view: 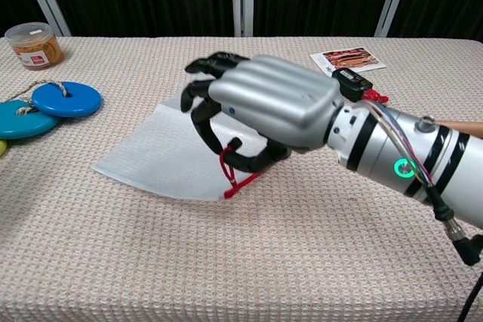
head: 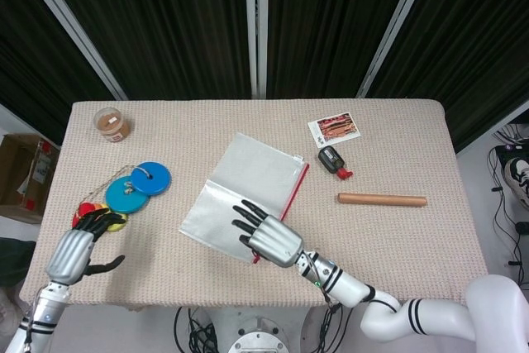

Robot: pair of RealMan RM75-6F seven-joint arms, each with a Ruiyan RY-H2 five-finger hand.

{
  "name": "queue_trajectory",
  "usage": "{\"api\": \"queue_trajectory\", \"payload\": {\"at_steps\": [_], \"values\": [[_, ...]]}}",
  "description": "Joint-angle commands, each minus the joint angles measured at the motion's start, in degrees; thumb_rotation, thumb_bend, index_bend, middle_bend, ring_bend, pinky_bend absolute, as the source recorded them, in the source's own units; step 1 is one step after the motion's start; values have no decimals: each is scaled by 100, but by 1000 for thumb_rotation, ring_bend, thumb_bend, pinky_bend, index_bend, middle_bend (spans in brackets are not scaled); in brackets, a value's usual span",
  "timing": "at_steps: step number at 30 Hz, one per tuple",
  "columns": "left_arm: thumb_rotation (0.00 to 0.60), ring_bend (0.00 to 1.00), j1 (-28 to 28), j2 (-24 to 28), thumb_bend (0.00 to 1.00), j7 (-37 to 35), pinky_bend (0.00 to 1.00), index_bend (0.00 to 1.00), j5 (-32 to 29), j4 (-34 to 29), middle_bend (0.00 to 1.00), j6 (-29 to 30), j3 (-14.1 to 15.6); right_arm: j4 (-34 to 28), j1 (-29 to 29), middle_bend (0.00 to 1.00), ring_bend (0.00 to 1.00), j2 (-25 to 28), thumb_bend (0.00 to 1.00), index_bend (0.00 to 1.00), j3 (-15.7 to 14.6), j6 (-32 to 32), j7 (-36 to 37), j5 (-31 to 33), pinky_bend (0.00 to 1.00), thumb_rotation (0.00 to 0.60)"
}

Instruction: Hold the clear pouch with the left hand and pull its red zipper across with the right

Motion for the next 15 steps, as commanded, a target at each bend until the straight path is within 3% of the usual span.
{"api": "queue_trajectory", "payload": {"at_steps": [1,8,15], "values": [[600,137,-589,-201,158,-737,158,280,206,-309,230,-429,-168,-232,213,196,0,53,547,686,358,12,-344,39,36,600],[600,137,-1068,-657,158,-1032,159,313,13,-547,231,-682,-506,-516,635,190,0,-128,580,695,1091,-256,-947,659,36,600],[600,137,-1364,-1130,158,-511,159,315,-369,-602,229,-991,-702,-344,968,190,0,-431,601,703,1543,-304,-1181,1302,36,600]]}}
